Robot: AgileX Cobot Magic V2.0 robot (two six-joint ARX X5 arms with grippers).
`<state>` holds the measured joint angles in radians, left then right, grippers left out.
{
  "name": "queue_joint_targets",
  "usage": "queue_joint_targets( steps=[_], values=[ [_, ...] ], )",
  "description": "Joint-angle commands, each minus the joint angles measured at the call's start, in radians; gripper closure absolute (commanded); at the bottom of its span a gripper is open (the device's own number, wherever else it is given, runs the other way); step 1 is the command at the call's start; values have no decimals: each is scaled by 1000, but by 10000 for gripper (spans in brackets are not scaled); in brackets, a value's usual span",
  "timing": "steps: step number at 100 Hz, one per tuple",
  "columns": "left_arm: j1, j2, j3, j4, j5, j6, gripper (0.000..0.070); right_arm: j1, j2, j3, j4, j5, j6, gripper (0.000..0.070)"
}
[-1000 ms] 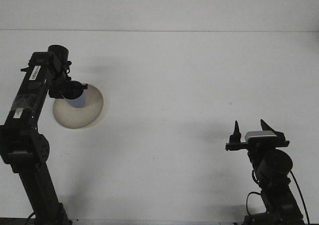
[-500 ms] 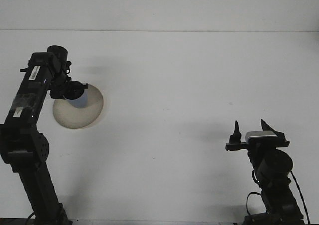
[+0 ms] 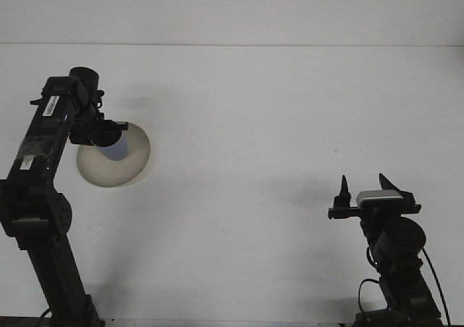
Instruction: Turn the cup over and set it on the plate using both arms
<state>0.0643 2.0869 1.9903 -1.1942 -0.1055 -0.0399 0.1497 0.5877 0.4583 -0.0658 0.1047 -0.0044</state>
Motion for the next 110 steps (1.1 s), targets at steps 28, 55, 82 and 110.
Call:
queue_joint_targets(
  steps=[28, 55, 82, 110],
  values=[
    [16, 19, 17, -9, 2, -6, 455, 2, 2, 2, 14, 1, -12, 169],
    [38, -62, 19, -1, 66, -5, 381, 2, 2, 2, 14, 1, -11, 169],
    [59, -227, 19, -17, 88, -5, 381, 2, 2, 2, 14, 1, -11, 169],
    [60, -443, 8, 0, 145, -12, 395, 2, 2, 2, 14, 1, -11, 169]
  ],
)
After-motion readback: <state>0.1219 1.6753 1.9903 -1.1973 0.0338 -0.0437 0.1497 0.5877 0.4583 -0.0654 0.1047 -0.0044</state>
